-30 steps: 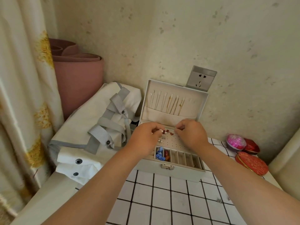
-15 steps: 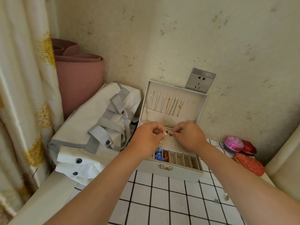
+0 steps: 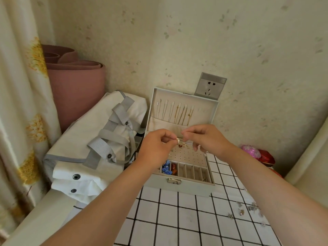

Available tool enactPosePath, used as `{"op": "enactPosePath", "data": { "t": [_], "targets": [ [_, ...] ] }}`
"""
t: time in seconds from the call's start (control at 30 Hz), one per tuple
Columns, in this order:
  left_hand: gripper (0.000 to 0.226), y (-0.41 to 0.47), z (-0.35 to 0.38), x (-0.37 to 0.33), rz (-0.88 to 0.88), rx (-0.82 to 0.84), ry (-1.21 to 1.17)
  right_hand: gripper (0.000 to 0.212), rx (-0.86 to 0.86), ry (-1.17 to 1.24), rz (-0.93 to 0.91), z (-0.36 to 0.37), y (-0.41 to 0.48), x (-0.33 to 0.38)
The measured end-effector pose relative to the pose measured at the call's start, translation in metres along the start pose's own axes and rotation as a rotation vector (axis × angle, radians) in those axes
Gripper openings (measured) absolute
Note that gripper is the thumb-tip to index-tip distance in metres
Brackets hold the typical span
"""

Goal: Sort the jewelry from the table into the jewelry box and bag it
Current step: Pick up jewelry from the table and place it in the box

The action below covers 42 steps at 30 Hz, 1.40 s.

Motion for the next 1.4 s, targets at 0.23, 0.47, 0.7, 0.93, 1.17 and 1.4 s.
{"op": "enactPosePath", "data": {
  "t": [0.23, 0.47, 0.7, 0.93, 1.17, 1.4],
  "targets": [
    [0.008, 0.005, 0.011, -0.01, -0.013, 0.007, -0.072, 0.021, 0.017, 0.074, -0.022, -0.001, -0.01, -0.001],
    [0.014, 0.027, 0.028, -0.016, 0.106, 0.083, 0.199, 0.014, -0.15, 0.063, -0.035, -0.017, 0.004, -0.021],
    [0.041, 0.042, 0.052, 0.007, 0.342, 0.297, 0.912, 0.006, -0.362, -0.18, -0.007, -0.03, 0.026, -0.072],
    [0.037, 0.045, 0.049, 0.014, 0.385, 0.342, 0.972, 0.008, -0.3, -0.342, -0.03, -0.016, 0.027, -0.077],
    [0.042, 0.047, 0.046, 0.014, 0.34, 0.283, 0.744, 0.01, -0.242, -0.512, -0.103, -0.007, 0.021, -0.069],
    [0.041, 0.047, 0.048, 0.017, 0.371, 0.346, 0.816, 0.009, -0.26, -0.573, -0.156, -0.001, 0.017, -0.067]
  ]
}}
Point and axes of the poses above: each hand's wrist, its own y-axis towards the middle knuckle, its own z-axis out of the palm, x = y × z, the point moved 2 cm from there along y, towards the middle knuckle, and after that the axes turned 6 degrees about y, right-handed, at the moved point
